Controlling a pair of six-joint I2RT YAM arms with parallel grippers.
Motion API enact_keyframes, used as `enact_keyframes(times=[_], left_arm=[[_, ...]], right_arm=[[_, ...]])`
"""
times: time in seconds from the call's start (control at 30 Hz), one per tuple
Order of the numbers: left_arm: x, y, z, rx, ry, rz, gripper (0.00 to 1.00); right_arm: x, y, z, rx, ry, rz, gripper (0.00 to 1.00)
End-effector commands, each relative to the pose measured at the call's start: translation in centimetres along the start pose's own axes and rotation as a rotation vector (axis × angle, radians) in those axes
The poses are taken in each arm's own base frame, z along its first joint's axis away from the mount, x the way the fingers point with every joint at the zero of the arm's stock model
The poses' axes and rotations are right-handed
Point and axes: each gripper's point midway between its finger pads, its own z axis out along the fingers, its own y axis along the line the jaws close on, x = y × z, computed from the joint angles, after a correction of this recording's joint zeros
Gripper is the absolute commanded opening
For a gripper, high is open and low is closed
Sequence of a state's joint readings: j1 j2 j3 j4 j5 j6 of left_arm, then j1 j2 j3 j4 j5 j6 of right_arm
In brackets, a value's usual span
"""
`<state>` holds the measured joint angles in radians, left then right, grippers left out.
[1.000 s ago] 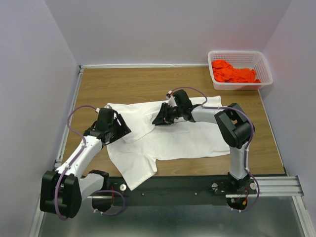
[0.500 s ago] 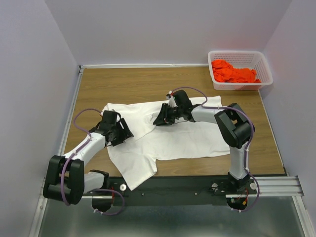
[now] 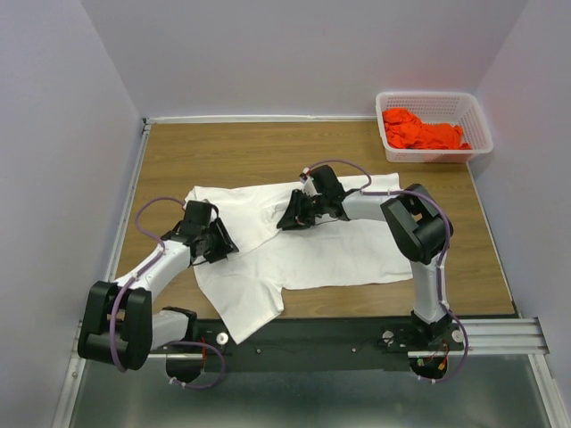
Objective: Fold and stack the t-shirts
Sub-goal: Fold the tshirt
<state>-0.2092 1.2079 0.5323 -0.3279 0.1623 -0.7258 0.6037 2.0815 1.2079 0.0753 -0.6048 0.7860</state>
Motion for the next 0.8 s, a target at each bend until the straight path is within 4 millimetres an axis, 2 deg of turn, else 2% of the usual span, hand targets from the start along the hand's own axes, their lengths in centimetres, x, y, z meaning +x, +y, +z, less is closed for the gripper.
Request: enact_keyframes(times=[0.0,0.17,0.43,0.57,0.77], left_arm=[[-0.2,-1.0,-1.3,0.038,-0.003,0.017,0.46],[0.1,-1.1,-2.1,0.036,0.009,0.015,0.45],[0.9,-0.6,-2.2,0.022,0.043,0.001,0.2],[0.4,-0.8,-2.7,0.014,0.027,0.002,0.13],[0.4,-0.8,-3.5,0.002,0.022,-0.006,0.11]], right_arm=[[0.0,1.1,0.4,-0.02,0.013,-0.032,0.37],[-0.1,1.7,0.0,-0.029,0.008,-0.037,0.35],[0.3,1.8,-0.7,-0.024,0.006,-0.033,0.18],[0.8,1.9,-1.1,-0.025,0.012,-0.033,0.11],[0.9,2.6,-2.0,-0.035,0.011,-0.049,0.09]])
